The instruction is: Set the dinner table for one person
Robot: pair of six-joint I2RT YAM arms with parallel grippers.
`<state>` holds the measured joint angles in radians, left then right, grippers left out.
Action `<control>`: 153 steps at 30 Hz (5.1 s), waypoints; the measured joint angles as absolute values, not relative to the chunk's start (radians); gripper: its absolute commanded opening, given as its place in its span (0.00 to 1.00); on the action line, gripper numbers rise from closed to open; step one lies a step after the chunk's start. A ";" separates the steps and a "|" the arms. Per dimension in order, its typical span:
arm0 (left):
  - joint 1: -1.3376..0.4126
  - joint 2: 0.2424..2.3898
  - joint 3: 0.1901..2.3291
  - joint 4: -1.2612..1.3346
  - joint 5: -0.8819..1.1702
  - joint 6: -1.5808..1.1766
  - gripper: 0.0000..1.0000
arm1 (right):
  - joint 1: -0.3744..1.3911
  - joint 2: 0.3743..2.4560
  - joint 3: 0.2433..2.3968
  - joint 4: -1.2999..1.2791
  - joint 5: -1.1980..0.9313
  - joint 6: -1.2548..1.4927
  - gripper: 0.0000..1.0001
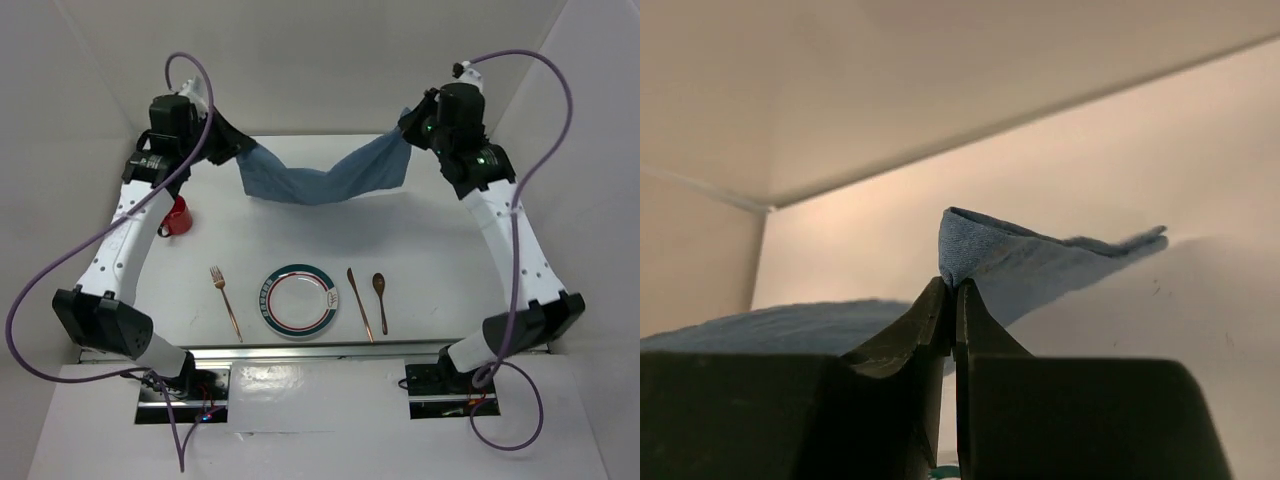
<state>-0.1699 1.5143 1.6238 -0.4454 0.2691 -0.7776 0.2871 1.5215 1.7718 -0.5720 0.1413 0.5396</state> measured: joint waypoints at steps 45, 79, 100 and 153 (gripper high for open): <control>-0.097 2.316 2.137 -0.603 0.197 -0.652 0.88 | 0.138 2.226 1.913 -0.360 0.088 0.399 0.87; -0.155 2.096 1.546 -0.559 0.057 -0.592 0.00 | 0.123 1.938 1.251 -0.407 -0.191 0.372 0.06; -0.152 2.019 1.592 -0.715 -0.103 -0.602 0.00 | 0.201 1.982 1.327 -0.437 -0.219 0.361 0.10; 0.448 1.983 1.597 -0.728 0.133 -0.606 0.00 | 0.210 1.728 1.414 -0.523 -0.245 0.346 0.70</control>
<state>0.4477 1.9831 1.5970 -0.7277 0.1329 -0.6064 0.2096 1.7275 1.4139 -0.5232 -0.2451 0.3462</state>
